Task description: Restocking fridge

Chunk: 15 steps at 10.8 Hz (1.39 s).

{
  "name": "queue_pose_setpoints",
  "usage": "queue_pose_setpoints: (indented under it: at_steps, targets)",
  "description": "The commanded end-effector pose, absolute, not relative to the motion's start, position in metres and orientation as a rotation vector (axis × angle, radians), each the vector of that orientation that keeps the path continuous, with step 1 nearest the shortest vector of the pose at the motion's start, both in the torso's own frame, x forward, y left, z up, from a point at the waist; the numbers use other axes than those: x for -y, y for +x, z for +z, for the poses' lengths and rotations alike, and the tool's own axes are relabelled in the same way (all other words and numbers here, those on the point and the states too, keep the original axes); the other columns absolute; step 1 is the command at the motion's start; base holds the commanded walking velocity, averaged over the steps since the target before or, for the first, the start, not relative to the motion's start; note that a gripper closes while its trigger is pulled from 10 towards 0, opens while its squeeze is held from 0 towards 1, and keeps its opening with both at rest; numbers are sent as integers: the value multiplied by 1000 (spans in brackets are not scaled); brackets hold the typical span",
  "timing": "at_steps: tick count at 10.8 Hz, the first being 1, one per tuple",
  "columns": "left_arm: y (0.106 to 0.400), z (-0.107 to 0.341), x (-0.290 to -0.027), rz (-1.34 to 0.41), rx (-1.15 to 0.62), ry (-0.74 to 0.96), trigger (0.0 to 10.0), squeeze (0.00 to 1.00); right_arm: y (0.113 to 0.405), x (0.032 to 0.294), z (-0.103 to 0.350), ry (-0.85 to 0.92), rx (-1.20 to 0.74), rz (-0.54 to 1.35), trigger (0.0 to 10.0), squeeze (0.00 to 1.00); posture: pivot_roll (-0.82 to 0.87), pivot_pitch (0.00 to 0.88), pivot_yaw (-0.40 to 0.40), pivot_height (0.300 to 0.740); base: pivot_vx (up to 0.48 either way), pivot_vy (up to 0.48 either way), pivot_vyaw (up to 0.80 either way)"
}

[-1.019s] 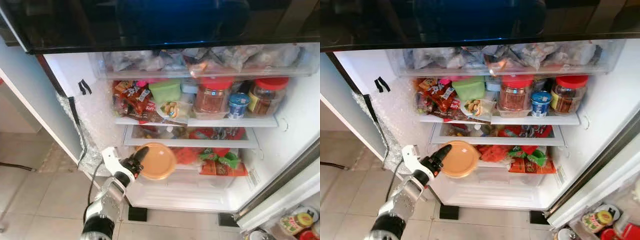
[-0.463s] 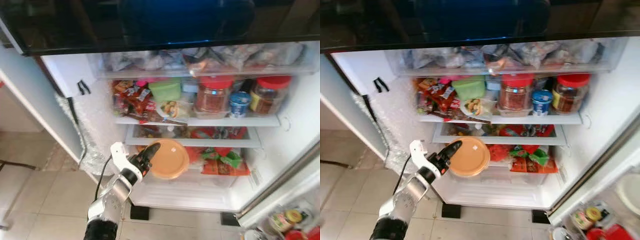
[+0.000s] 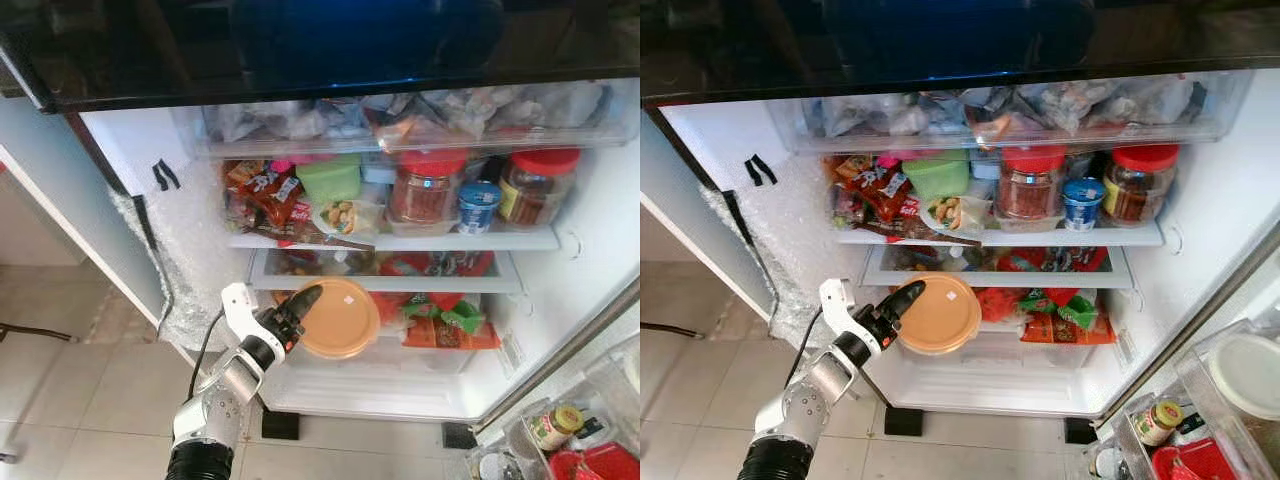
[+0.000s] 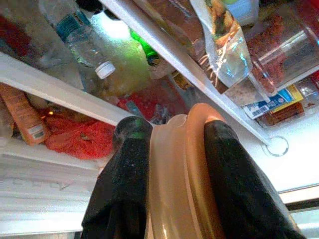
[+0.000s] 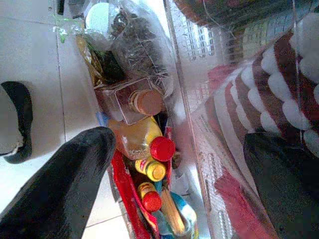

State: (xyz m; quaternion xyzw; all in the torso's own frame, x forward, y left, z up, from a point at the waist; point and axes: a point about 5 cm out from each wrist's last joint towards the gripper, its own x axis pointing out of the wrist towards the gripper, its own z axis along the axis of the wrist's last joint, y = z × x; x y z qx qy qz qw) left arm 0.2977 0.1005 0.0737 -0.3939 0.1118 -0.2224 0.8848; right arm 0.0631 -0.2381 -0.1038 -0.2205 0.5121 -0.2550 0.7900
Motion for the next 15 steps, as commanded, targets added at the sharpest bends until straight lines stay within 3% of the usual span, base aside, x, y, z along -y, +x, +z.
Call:
queue_pose_setpoints:
  at_steps: [1, 6, 9, 10, 11, 13, 15]
  targets:
    - [296, 77, -103, -457, -214, -832, 10000, 0, 55, 252, -101, -505, -1126, -603, 10000, 0, -140, 62, 107, 740, 0, 0, 0]
    - [297, 79, -102, -458, -212, -835, 10000, 0, 55, 251, -102, -492, -1135, -613, 10000, 0, -141, 57, 107, 740, 0, 0, 0]
    - [297, 78, -100, -460, -215, -845, 10000, 0, 58, 245, -106, -190, -1115, -560, 10000, 0, -136, 53, 108, 740, 0, 0, 0]
    - [297, 74, -96, -463, -221, -891, 10000, 0, 60, 240, -109, 7, -1090, -536, 10000, 0, -134, 53, 108, 740, 0, 0, 0]
    - [300, 72, -97, -400, -212, -962, 10000, 0, 61, 236, -110, 80, -1086, -500, 10000, 0, -139, 55, 105, 740, 0, 0, 0]
    - [304, 75, -111, -350, -176, -1177, 10000, 0, 61, 235, -110, 137, -1083, -467, 10000, 0, -135, 55, 106, 740, 0, 0, 0]
    - [305, 75, -117, -377, -172, -1045, 10000, 0, 61, 235, -110, 150, -1080, -457, 10000, 0, -136, 55, 105, 740, 0, 0, 0]
